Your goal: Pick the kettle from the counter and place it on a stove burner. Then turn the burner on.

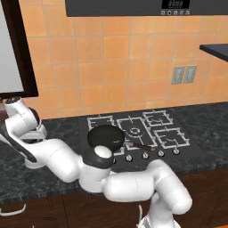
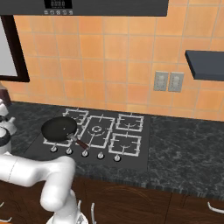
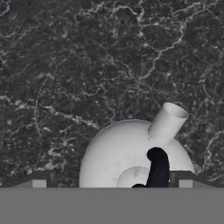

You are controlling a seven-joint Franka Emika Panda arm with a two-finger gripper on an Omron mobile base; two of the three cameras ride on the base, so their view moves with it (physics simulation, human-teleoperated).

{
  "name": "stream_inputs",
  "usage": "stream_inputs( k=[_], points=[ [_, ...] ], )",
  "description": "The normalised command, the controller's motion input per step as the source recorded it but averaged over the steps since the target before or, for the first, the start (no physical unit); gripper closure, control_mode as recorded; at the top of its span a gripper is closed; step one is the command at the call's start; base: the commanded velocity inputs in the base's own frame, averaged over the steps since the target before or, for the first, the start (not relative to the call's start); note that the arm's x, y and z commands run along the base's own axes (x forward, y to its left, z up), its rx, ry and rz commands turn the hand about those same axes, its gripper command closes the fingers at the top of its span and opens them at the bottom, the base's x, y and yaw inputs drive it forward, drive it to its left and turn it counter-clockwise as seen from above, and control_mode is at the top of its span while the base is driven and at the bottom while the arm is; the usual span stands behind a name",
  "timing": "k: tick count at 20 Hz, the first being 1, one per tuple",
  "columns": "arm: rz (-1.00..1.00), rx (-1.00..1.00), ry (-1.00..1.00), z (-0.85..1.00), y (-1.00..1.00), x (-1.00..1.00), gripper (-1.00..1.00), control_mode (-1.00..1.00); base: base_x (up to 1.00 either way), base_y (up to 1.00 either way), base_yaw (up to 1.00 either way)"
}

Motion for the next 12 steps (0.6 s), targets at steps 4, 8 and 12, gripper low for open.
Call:
stream_inputs(
  k=[4, 8, 12],
  points=[
    [0.0, -0.05, -0.01, -0.49, 0.06, 0.0, 1.0, -1.0, 0.0, 0.0, 0.0],
    [0.0, -0.09, -0.11, -0.39, -0.17, -0.3, 1.0, -1.0, 0.0, 0.0, 0.0],
    [-0.01, -0.09, -0.53, -0.12, -0.75, -0.72, 1.0, -1.0, 0.0, 0.0, 0.0]
  ],
)
